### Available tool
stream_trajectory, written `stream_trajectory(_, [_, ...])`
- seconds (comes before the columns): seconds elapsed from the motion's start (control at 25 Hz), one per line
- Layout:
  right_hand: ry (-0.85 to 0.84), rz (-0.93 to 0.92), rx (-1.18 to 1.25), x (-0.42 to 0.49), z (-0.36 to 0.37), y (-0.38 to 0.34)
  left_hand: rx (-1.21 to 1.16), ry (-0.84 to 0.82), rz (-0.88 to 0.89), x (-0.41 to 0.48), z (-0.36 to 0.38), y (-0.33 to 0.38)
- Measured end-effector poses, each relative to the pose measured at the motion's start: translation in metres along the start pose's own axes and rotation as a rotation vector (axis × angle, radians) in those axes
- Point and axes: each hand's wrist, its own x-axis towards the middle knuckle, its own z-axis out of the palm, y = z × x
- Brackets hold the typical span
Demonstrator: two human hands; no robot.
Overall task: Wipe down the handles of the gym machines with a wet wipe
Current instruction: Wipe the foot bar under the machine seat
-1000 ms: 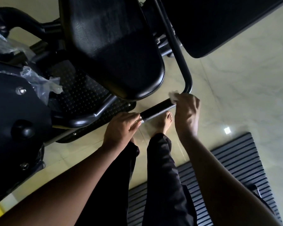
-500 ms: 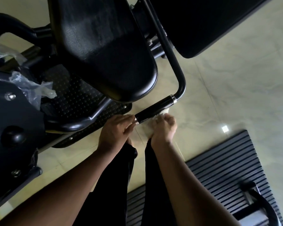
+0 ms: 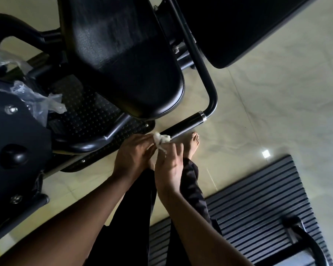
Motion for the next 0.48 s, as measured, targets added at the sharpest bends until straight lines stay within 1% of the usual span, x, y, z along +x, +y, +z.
stream_trajectory(0.04, [-0.053,-0.118,-0.097,0.001,-0.007,0.004,0.024,0.000,-0.002,-0.001,0.001,0.000])
stream_trajectory(0.08, [-0.045,-0.217,-0.218,0.013,-0.013,0.014,0.049,0.008,-0.011,-0.001,0.002,0.000])
stream_trajectory(0.16, [-0.044,-0.305,-0.340,0.055,-0.021,0.030,0.059,0.011,-0.040,0.001,0.006,-0.001])
stream_trajectory(0.2, [-0.079,-0.390,-0.402,0.071,-0.021,0.032,0.049,0.012,-0.045,0.002,0.006,-0.001])
stream_trajectory(0.24, [-0.152,-0.515,-0.483,0.080,-0.018,0.028,0.044,0.020,-0.042,0.001,0.007,-0.001])
stream_trajectory(0.28, [-0.272,-0.658,-0.546,0.083,-0.016,0.024,0.051,0.037,-0.036,0.000,0.007,0.000])
stream_trajectory(0.32, [-0.356,-0.811,-0.625,0.092,-0.016,0.024,0.064,0.063,-0.030,-0.001,0.008,0.002])
stream_trajectory(0.36, [-0.465,-0.898,-0.709,0.107,-0.021,0.020,0.072,0.090,-0.023,-0.002,0.009,0.002])
stream_trajectory(0.4, [-0.592,-0.882,-0.826,0.123,-0.028,0.014,0.070,0.112,-0.017,-0.002,0.010,0.003])
stream_trajectory(0.44, [-0.690,-0.772,-0.965,0.139,-0.035,0.008,0.060,0.121,-0.016,-0.002,0.011,0.003])
stream_trajectory(0.48, [-0.721,-0.641,-1.058,0.151,-0.040,0.003,0.048,0.123,-0.017,-0.001,0.012,0.002])
